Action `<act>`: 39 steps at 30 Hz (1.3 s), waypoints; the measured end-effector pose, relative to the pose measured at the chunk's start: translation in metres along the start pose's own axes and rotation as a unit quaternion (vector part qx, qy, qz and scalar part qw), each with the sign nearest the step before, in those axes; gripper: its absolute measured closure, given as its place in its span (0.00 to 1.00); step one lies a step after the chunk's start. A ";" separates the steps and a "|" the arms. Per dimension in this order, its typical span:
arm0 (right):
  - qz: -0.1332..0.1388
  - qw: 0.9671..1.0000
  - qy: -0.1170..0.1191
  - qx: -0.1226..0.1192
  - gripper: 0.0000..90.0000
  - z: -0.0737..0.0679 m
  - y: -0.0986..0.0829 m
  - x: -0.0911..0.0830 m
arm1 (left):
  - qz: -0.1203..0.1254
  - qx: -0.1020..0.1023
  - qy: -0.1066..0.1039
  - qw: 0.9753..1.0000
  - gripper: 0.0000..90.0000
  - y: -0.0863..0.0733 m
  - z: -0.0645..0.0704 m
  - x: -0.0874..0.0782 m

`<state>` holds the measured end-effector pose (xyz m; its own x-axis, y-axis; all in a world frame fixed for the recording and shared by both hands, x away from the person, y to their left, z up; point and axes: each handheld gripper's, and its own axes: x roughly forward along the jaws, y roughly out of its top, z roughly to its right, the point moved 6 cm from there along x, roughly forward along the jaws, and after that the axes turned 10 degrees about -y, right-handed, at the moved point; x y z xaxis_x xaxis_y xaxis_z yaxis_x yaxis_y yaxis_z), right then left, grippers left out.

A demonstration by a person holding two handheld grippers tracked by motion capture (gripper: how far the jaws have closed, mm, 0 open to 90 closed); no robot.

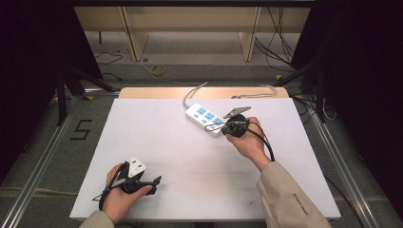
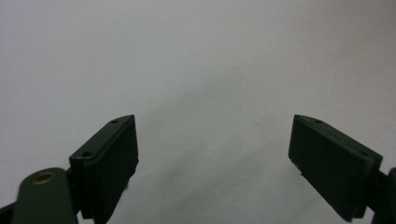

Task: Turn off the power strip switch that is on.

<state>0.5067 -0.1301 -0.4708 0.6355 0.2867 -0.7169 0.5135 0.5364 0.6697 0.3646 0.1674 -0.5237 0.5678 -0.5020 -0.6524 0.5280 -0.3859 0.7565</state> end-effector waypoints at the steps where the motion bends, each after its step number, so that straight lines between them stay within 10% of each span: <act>1: -0.001 1.000 -0.001 -0.001 1.00 0.000 0.000 0.001 | 0.000 0.000 0.000 1.000 0.17 0.000 0.000 0.000; 39: -0.012 1.000 -0.009 0.002 1.00 0.008 0.016 0.013 | 0.000 0.001 -0.003 1.000 0.17 0.001 0.001 0.001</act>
<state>0.5277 -0.1243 -0.4683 0.6332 0.2588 -0.7294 0.5314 0.5397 0.6529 0.3652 0.1658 -0.5239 0.5643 -0.5067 -0.6518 0.5261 -0.3877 0.7569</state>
